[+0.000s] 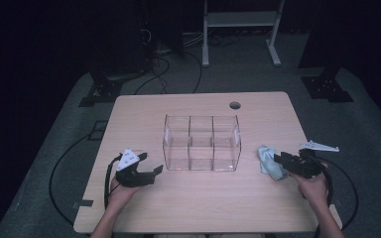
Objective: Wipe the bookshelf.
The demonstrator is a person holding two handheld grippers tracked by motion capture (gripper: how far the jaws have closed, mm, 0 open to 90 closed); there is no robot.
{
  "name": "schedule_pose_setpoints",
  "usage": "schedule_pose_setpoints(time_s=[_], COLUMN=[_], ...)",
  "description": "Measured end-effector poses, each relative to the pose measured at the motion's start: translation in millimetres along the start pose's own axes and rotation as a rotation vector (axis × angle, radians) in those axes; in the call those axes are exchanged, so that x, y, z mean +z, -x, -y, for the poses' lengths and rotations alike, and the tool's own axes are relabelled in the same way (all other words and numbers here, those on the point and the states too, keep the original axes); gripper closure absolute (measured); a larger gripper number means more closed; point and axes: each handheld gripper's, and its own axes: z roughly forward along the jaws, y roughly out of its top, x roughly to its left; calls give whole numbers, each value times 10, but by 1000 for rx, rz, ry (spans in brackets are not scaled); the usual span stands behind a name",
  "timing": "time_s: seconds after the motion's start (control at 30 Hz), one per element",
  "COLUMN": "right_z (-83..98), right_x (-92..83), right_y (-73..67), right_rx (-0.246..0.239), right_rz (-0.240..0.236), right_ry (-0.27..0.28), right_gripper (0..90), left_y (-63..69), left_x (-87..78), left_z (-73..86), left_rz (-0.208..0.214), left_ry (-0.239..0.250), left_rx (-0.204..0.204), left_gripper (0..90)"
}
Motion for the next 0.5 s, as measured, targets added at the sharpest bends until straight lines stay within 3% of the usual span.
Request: schedule_pose_setpoints(time_s=[0.33,0.5], right_z=[111,194], right_x=[-64,-88], right_y=[20,45], right_rx=[5,14], right_rz=[-6,-7], right_ry=[5,1], right_gripper=[545,535], left_y=[-91,-114], left_x=[-31,-44], left_z=[109,139], left_rz=[-25,-34], left_ry=[-15,-4], left_rx=[-45,-46], left_gripper=[143,140])
